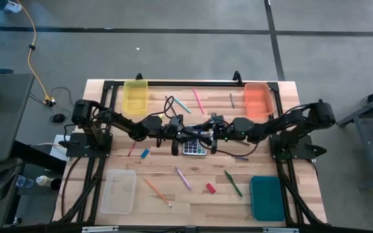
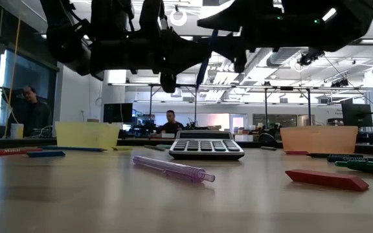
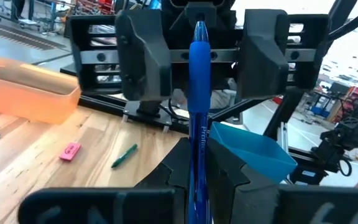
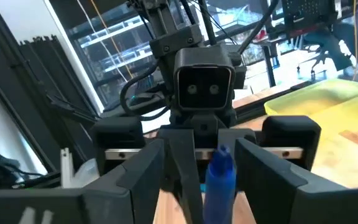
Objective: Sort crayons/erasers/pens/pencils in bins
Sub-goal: Put the blue pen into the orange bin
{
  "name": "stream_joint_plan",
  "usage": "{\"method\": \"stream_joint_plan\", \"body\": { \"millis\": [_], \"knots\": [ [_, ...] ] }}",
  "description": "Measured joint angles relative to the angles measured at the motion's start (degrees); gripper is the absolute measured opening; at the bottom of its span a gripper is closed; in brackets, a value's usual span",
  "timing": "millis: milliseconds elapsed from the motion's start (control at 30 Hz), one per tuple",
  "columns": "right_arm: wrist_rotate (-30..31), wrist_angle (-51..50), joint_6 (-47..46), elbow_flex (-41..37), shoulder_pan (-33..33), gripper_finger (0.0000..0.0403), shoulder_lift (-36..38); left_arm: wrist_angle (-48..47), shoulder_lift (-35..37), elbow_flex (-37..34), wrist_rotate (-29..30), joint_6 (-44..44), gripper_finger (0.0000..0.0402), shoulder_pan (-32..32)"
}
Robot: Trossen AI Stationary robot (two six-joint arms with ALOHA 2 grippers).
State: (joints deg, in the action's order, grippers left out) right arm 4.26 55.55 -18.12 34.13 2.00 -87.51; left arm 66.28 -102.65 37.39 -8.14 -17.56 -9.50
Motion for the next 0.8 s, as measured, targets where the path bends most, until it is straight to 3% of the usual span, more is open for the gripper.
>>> {"method": "stream_joint_plan", "body": {
  "millis": [167, 467, 800],
  "knots": [
    [0.2, -0.1, 1.7, 1.4, 0.3, 0.0140, -1.9, -0.1, 0.0, 0.0, 0.0, 0.2, 0.0017, 0.2],
    [0.7, -0.1, 3.2, 1.4, 0.3, 0.0016, -1.8, -0.4, 0.0, 0.0, -0.2, -1.0, 0.0019, 0.2],
    [0.6, 0.0, 5.2, 1.4, 0.2, 0.0012, -0.8, -0.9, 0.0, 0.0, -0.2, -3.1, 0.0076, 0.0]
  ]
}}
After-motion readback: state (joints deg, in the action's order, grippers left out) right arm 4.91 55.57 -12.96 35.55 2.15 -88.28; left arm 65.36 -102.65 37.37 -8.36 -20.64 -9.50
